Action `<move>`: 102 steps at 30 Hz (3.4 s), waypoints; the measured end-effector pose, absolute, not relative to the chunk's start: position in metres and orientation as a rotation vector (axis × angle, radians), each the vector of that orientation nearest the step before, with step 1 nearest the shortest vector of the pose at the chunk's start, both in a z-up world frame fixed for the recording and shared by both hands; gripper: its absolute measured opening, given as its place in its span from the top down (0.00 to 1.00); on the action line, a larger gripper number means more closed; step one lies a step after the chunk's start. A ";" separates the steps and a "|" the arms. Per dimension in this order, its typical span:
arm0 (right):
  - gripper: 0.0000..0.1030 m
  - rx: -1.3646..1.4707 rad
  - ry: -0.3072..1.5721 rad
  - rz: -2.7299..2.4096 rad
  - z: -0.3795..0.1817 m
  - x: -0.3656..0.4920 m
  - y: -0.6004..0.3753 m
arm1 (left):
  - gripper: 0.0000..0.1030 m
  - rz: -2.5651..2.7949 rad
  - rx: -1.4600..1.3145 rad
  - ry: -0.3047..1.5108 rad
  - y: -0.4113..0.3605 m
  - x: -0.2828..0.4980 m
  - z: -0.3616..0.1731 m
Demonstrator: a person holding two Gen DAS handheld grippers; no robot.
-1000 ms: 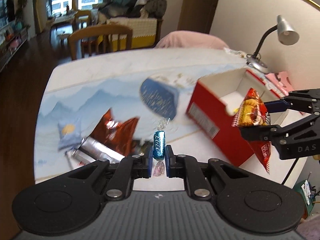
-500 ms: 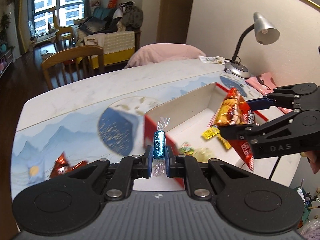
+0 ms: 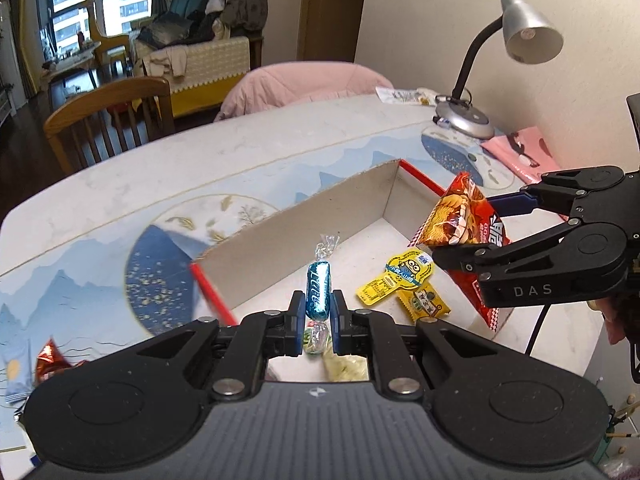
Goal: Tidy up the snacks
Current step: 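Open the right gripper to drop the chip bag while the left releases the candy, then move both tools back over the snack pile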
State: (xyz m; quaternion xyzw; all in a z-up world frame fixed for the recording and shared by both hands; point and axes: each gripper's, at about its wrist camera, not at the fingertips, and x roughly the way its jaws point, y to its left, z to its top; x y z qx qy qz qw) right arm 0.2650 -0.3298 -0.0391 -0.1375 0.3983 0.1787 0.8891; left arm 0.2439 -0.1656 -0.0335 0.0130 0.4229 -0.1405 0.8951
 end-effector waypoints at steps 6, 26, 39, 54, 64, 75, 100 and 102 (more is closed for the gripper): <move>0.34 -0.299 0.878 0.365 -0.061 0.290 -0.346 | 0.88 -0.254 0.023 0.965 -0.182 0.277 -0.056; 0.34 -0.523 1.006 0.518 -0.113 0.318 -0.306 | 0.88 -0.180 0.110 1.221 -0.208 0.339 -0.115; 0.30 -0.488 1.055 0.516 -0.121 0.328 -0.306 | 0.88 -0.166 0.086 1.305 -0.202 0.346 -0.128; 0.19 -0.404 0.972 0.504 -0.088 0.302 -0.315 | 0.82 -0.223 0.023 1.203 -0.190 0.316 -0.099; 0.18 -0.298 0.892 0.522 -0.050 0.269 -0.316 | 0.80 -0.262 0.003 1.060 -0.174 0.280 -0.059; 0.13 -0.178 0.807 0.528 -0.014 0.226 -0.304 | 0.74 -0.273 -0.008 0.937 -0.142 0.233 -0.026; 0.00 -0.029 0.685 0.622 0.012 0.143 -0.199 | 0.33 -0.199 -0.114 0.745 0.004 0.118 0.007; 0.00 -0.027 0.685 0.628 0.010 0.139 -0.188 | 0.32 -0.172 -0.120 0.726 0.018 0.110 0.005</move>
